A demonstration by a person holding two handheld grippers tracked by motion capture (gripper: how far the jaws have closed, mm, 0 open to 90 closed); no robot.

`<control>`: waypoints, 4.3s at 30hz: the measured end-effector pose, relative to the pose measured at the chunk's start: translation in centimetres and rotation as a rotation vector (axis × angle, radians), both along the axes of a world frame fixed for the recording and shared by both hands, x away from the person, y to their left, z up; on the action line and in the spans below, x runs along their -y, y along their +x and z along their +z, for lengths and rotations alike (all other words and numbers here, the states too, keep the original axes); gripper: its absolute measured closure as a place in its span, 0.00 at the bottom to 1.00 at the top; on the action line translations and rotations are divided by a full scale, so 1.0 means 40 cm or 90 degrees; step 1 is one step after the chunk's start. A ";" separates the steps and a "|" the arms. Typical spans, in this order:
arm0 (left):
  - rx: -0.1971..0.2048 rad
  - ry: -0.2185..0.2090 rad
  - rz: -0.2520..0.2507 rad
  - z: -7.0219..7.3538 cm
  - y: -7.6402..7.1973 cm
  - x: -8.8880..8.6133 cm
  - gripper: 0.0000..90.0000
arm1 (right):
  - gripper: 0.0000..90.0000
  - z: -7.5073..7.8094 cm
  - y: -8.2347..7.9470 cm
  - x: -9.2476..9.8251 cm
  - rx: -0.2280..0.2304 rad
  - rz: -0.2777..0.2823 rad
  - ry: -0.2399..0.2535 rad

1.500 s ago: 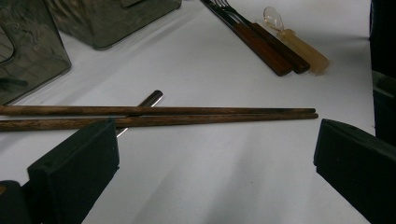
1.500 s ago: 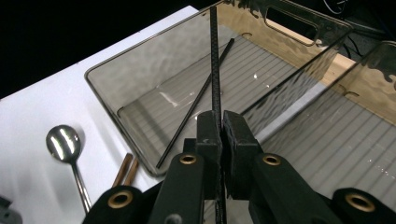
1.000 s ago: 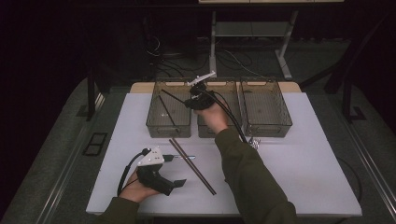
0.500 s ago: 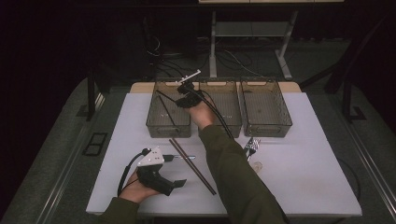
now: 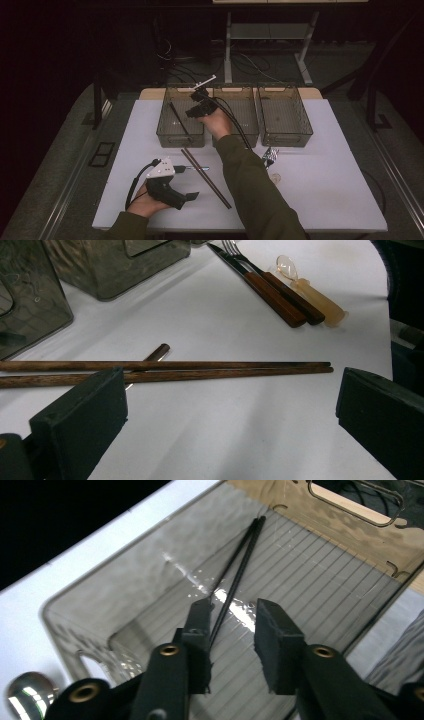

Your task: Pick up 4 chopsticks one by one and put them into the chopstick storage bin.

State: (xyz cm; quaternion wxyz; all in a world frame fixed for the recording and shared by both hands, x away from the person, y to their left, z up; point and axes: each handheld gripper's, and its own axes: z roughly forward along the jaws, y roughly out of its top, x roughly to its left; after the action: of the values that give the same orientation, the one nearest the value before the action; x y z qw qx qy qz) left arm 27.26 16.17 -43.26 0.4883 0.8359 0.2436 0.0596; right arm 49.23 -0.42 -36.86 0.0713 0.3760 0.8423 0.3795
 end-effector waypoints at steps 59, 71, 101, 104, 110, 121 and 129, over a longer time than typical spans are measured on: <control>-0.006 0.016 0.027 -0.011 0.003 -0.010 0.00 | 0.14 -0.020 -0.377 0.582 0.137 0.017 0.100; -0.004 0.020 0.027 -0.010 0.003 -0.006 0.00 | 0.14 -0.092 -0.456 0.659 0.137 -0.025 0.097; 0.013 0.041 0.048 0.010 0.008 -0.011 0.26 | 0.14 -0.160 -0.583 0.758 0.121 -0.047 0.081; 0.014 0.043 0.040 0.014 0.012 -0.007 0.41 | 0.14 -0.161 -0.583 0.755 0.123 -0.045 0.076; -0.004 0.063 0.022 0.006 0.027 0.017 0.69 | 0.14 -0.161 -0.582 0.753 0.124 -0.044 0.073; -0.015 0.089 -0.036 -0.007 0.031 0.083 0.99 | 0.15 -0.163 -0.579 0.752 0.126 -0.043 0.069; -0.020 0.115 -0.084 -0.022 0.024 0.145 0.99 | 0.15 -0.164 -0.580 0.751 0.126 -0.042 0.065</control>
State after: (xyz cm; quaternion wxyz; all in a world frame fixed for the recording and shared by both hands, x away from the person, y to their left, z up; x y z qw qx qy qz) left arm 28.22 10.38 -44.15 0.4102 0.8914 0.1895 0.0356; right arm 26.03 -30.46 -43.41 0.1474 0.3675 0.7980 0.4543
